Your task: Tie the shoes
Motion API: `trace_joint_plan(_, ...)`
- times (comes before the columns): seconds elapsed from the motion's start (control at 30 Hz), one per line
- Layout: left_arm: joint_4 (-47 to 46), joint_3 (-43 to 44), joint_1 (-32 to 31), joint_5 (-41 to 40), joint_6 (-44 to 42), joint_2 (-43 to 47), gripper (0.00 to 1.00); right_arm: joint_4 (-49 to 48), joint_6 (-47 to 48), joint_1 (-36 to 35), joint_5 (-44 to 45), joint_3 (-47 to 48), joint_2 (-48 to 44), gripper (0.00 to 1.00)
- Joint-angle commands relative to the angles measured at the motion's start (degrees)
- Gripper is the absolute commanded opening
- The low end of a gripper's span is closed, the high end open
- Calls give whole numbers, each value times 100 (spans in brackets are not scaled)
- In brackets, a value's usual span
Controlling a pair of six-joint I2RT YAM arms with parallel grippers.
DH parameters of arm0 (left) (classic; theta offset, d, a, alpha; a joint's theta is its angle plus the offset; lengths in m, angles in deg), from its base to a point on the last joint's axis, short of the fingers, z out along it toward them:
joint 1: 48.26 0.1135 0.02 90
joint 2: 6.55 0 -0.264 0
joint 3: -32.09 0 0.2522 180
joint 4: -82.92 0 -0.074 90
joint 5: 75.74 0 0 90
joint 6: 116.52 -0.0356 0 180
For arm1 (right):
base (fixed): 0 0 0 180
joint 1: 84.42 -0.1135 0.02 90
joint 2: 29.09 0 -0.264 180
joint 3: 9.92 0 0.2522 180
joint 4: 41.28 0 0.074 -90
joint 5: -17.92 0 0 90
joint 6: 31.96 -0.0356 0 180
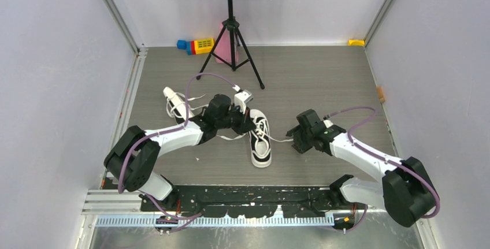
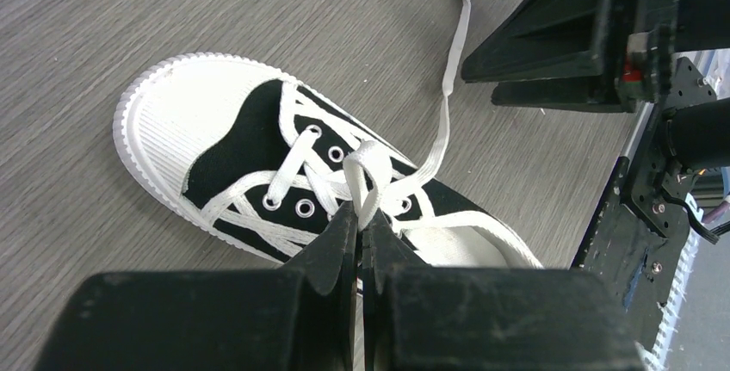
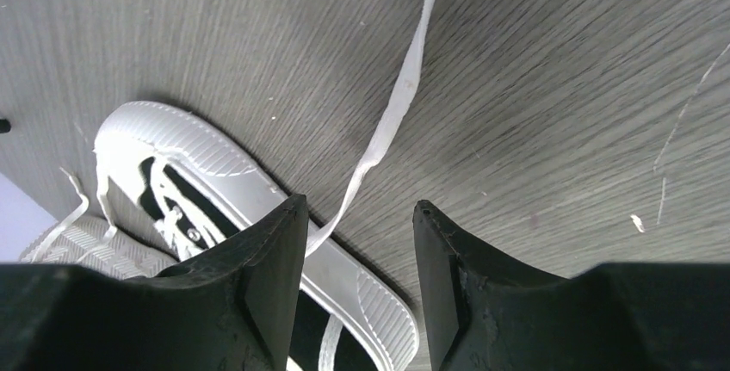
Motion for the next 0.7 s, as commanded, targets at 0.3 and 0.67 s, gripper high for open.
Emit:
trace_joint_plan(0.3, -124, 127, -11, 33, -325, 203, 0, -1034, -498, -112, 112, -27, 1175, 41)
trace_joint_plan(0.67, 639, 272, -9, -289, -565, 284, 0, -561, 1409, 714, 493, 526, 423, 0)
